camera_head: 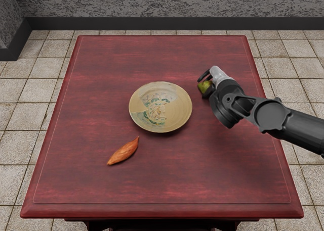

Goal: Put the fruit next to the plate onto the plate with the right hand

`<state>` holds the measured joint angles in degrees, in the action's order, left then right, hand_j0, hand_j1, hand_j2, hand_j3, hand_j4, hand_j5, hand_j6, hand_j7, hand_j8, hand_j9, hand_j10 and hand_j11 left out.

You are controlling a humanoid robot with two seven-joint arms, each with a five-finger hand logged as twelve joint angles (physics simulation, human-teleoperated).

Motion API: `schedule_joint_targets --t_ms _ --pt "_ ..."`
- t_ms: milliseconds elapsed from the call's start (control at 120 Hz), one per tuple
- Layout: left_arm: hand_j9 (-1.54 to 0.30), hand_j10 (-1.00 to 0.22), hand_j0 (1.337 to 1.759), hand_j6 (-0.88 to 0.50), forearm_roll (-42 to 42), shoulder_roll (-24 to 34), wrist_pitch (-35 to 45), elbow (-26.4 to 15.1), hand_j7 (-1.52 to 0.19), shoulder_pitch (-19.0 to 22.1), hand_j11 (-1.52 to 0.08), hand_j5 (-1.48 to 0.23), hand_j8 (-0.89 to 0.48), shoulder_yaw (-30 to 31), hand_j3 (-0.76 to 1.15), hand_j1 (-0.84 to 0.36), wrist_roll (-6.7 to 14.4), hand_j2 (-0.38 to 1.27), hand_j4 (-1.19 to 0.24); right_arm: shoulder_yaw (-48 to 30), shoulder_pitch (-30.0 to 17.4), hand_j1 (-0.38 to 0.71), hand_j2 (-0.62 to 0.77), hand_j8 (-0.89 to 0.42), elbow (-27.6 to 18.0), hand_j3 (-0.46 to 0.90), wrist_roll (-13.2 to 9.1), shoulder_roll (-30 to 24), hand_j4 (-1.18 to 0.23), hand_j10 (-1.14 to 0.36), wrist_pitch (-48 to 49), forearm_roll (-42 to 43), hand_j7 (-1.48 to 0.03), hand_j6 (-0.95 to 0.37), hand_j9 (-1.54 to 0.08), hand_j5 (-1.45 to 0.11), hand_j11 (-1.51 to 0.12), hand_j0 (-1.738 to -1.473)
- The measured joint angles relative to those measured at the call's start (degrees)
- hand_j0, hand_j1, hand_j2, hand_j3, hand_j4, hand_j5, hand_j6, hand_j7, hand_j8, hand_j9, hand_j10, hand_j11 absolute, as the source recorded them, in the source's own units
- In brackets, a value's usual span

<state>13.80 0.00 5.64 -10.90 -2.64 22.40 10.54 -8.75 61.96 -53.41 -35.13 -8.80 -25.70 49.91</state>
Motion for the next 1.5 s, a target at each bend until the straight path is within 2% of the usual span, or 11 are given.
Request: schedule_joint_targets --t_ms 175,467,675,825,850,958,1050,1142,1200,1375,1500 --pt "0.00 0.00 1.658 0.00 0.0 0.0 0.0 0.0 0.00 0.0 0.00 0.00 0.00 0.0 0.00 0.35 0.0 0.00 0.00 -1.1 1.4 0.29 0.07 -0.38 -0.5 0.00 0.1 -1.1 -0.62 -0.49 1.5 -0.5 -0.82 -0.40 -0.83 -0.84 -0.86 -1.655" --pt "0.00 0.00 1.658 0.00 0.0 0.0 0.0 0.0 0.00 0.0 0.00 0.00 0.00 0.0 0.00 0.35 0.0 0.00 0.00 -13.4 1.8 0.29 0.12 -0.38 -10.5 0.00 0.1 -6.9 -0.63 -0.50 15.7 -3.8 -0.84 -0.40 -0.87 -0.87 -0.88 -1.656" --pt "0.00 0.00 1.658 0.00 0.0 0.0 0.0 0.0 0.00 0.0 0.00 0.00 0.00 0.0 0.00 0.35 0.0 0.00 0.00 -19.4 1.1 0.30 0.17 -0.39 -12.9 0.00 0.1 -7.3 -0.63 -0.52 30.5 -9.6 -0.85 -0.42 -0.87 -0.88 -0.88 -1.657" --pt "0.00 0.00 1.658 0.00 0.0 0.0 0.0 0.0 0.00 0.0 0.00 0.00 0.00 0.0 0.00 0.35 0.0 0.00 0.00 -20.4 -1.3 0.29 0.20 -0.40 -13.3 0.00 0.1 -5.9 -0.63 -0.53 34.8 -11.2 -0.85 -0.44 -0.86 -0.88 -0.87 -1.658" --pt "0.00 0.00 1.658 0.00 0.0 0.0 0.0 0.0 0.00 0.0 0.00 0.00 0.00 0.0 0.00 0.35 0.0 0.00 0.00 -20.5 -1.6 0.28 0.18 -0.40 -13.3 0.00 0.1 -5.7 -0.61 -0.53 35.0 -11.3 -0.82 -0.44 -0.83 -0.85 -0.84 -1.658" --pt "0.00 0.00 1.658 0.00 0.0 0.0 0.0 0.0 0.00 0.0 0.00 0.00 0.00 0.0 0.00 0.35 0.0 0.00 0.00 -24.3 -3.4 0.04 0.10 -0.25 -13.4 0.00 0.1 -5.7 -0.38 -0.32 37.9 -13.7 -0.50 -0.27 -0.52 -0.52 -0.51 -1.658" --pt "0.00 0.00 1.658 0.00 0.0 0.0 0.0 0.0 0.00 0.0 0.00 0.00 0.00 0.0 0.00 0.35 0.0 0.00 0.00 -35.8 -9.1 -0.09 0.06 -0.17 -13.5 0.00 0.1 -6.4 -0.25 -0.22 50.2 -19.8 -0.34 -0.19 -0.34 -0.35 -0.34 -1.658" --pt "0.00 0.00 1.658 0.00 0.0 0.0 0.0 0.0 0.00 0.0 0.00 0.00 0.00 0.0 0.00 0.35 0.0 0.00 0.00 -47.0 -16.3 -0.17 0.04 -0.12 -13.6 0.00 0.1 -6.7 -0.17 -0.15 56.4 -25.6 -0.23 -0.13 -0.24 -0.24 -0.23 -1.658" --pt "0.00 0.00 1.658 0.00 0.0 0.0 0.0 0.0 0.00 0.0 0.00 0.00 0.00 0.0 0.00 0.35 0.0 0.00 0.00 -52.8 -20.8 -0.20 0.03 -0.10 -14.2 0.00 0.1 -6.9 -0.14 -0.12 58.2 -27.7 -0.18 -0.11 -0.19 -0.19 -0.19 -1.658" --pt "0.00 0.00 1.658 0.00 0.0 0.0 0.0 -0.1 0.00 0.2 0.00 0.00 0.00 0.0 0.00 0.35 0.0 0.00 0.00 -69.1 -36.4 -0.26 0.01 -0.06 -19.6 0.00 0.1 -11.0 -0.08 -0.07 60.2 -32.5 -0.10 -0.06 -0.10 -0.11 -0.10 -1.658" --pt "0.00 0.00 1.658 0.00 0.0 0.0 0.0 -0.1 0.00 0.2 0.00 0.00 0.00 0.0 0.00 0.35 0.0 0.00 0.00 -77.3 -43.9 -0.29 0.00 -0.05 -20.7 0.00 0.1 -15.0 -0.06 -0.05 60.6 -36.3 -0.08 -0.05 -0.08 -0.08 -0.08 -1.658"
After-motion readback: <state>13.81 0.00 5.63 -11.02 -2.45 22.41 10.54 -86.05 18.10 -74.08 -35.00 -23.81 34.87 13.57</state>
